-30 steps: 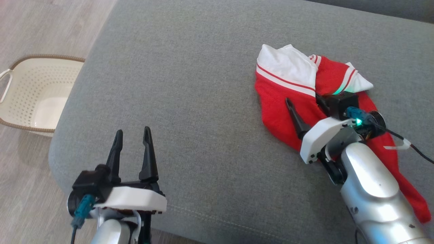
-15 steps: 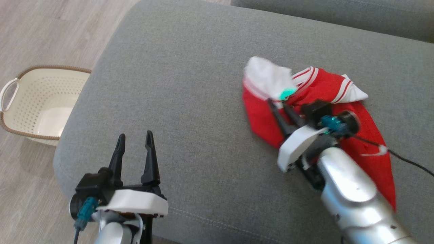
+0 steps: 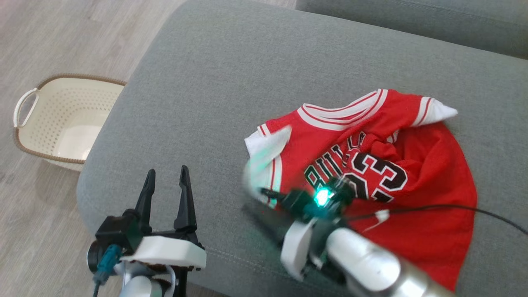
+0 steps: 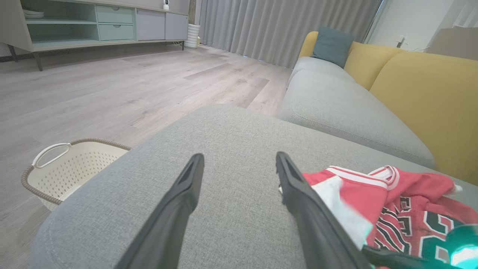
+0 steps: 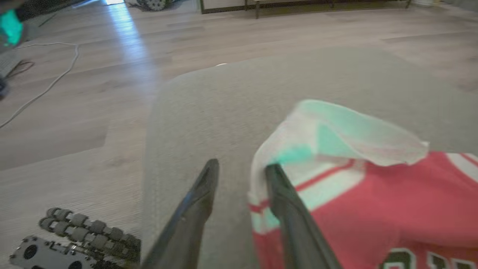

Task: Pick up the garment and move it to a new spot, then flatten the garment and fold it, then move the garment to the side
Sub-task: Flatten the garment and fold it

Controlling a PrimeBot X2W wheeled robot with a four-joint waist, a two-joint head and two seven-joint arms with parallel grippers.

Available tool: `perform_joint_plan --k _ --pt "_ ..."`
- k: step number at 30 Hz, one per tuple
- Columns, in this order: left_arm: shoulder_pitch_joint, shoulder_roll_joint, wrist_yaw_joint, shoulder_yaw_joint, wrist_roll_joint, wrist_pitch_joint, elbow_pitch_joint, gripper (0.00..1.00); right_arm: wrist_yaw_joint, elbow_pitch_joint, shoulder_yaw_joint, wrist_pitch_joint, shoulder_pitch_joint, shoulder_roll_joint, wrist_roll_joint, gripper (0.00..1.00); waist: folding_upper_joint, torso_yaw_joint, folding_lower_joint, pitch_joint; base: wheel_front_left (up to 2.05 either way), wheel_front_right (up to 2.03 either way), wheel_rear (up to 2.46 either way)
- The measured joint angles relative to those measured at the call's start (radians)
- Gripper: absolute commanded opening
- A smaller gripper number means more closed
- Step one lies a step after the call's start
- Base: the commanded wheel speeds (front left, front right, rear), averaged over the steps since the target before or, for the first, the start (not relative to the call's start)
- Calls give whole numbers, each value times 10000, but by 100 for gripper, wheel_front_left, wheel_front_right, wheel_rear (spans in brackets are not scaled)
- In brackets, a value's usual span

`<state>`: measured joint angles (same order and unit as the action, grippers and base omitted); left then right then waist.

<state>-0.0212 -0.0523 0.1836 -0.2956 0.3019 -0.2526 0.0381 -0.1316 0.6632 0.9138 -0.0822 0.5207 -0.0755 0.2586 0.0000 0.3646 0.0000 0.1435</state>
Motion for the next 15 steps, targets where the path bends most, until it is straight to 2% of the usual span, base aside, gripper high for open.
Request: perform_joint_plan --k 3,9,13,15 --pt "0 0 2 12 0 0 10 100 0 -46 1016 44 12 35 477 100 0 29 0 -24 0 0 0" --pt "-41 -2 12 169 -15 0 19 100 0 -65 1409 -267 198 29 1018 100 0 -212 0 -145 0 0 0" --pt "-213 -2 8 201 -105 0 13 100 0 -288 721 -759 314 36 1106 100 0 -674 0 -259 0 0 0" --pt "-210 -2 0 213 -163 0 -21 100 0 -337 -169 -970 312 33 951 100 0 -1024 0 -315 0 0 0"
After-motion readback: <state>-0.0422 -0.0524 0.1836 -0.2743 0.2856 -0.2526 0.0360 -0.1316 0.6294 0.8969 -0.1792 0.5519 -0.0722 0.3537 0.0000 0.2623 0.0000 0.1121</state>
